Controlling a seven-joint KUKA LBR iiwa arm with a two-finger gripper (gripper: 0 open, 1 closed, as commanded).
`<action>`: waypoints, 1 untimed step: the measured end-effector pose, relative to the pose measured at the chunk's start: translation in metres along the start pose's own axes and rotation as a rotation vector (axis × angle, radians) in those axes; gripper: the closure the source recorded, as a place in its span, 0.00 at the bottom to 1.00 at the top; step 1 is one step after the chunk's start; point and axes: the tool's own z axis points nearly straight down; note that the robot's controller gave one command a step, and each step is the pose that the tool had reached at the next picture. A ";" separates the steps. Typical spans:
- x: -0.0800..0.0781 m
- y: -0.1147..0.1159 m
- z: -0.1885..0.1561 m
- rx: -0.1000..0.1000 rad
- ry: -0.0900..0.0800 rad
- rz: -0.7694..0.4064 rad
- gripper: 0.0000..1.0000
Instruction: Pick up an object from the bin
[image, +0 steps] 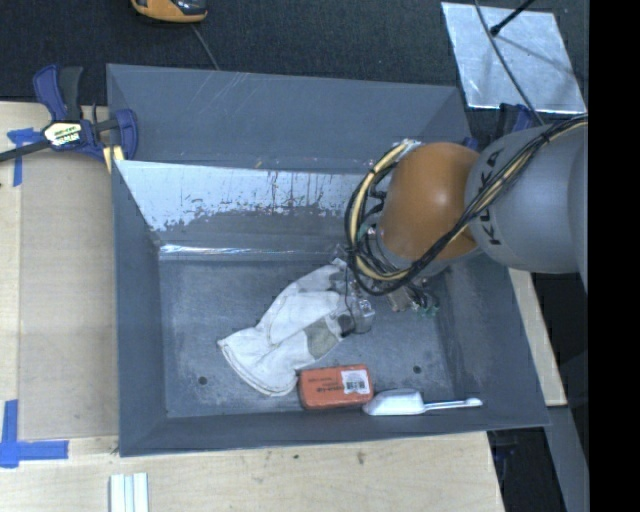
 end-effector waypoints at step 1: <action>-0.001 0.011 0.000 0.005 -0.001 -0.122 1.00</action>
Offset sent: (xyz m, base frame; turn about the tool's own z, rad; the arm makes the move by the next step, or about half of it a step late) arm -0.0143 -0.1061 0.1193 -0.1359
